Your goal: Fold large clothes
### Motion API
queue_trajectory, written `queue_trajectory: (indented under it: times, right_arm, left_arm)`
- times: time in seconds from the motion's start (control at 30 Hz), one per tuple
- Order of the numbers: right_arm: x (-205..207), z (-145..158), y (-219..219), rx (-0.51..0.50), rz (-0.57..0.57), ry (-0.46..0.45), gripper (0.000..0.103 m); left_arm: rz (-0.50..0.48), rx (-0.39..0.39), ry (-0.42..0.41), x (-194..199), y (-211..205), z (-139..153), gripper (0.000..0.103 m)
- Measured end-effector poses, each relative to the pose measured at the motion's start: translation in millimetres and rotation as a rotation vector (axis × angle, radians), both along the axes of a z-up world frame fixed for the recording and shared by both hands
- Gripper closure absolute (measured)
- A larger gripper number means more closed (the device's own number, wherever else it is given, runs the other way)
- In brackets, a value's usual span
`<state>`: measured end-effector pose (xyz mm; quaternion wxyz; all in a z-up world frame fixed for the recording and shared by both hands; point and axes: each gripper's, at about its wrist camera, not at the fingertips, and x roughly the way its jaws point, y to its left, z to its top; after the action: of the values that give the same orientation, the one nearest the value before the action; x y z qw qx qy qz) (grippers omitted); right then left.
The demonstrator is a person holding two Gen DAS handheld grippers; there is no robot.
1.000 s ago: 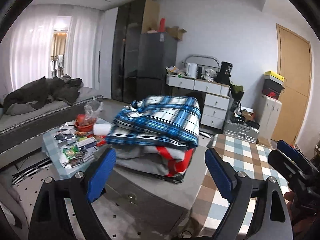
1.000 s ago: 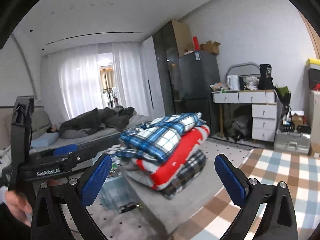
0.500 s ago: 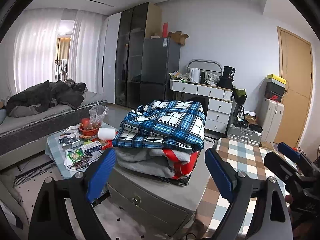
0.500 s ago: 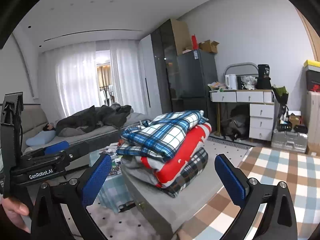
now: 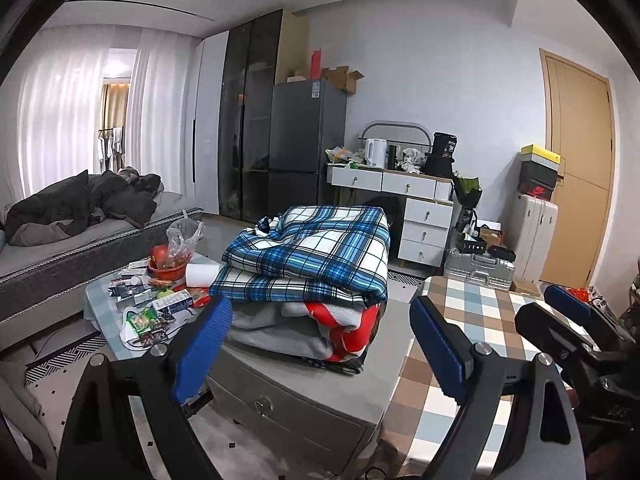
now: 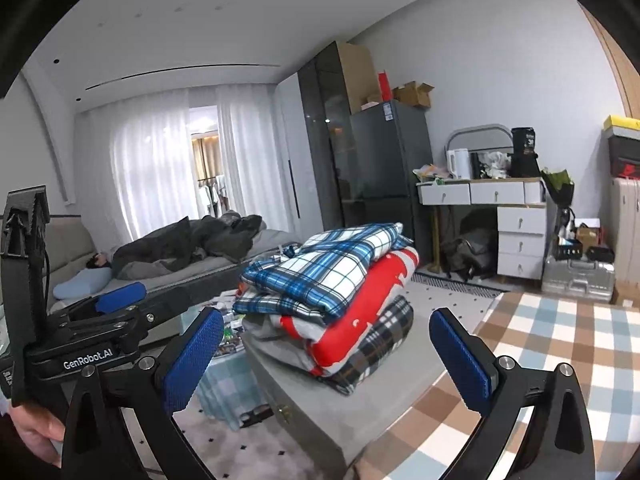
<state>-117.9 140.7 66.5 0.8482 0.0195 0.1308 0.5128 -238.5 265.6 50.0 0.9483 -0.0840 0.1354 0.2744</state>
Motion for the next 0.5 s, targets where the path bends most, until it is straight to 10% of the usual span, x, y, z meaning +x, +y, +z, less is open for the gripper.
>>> queue_trajectory:
  times: [0.5]
  right_arm:
    - [-3.3,-0.5,-1.0,0.009,0.016,0.013,0.000]
  left_arm:
    - [-0.020,0.017,-0.010,2.8,3.0,5.0,0.015]
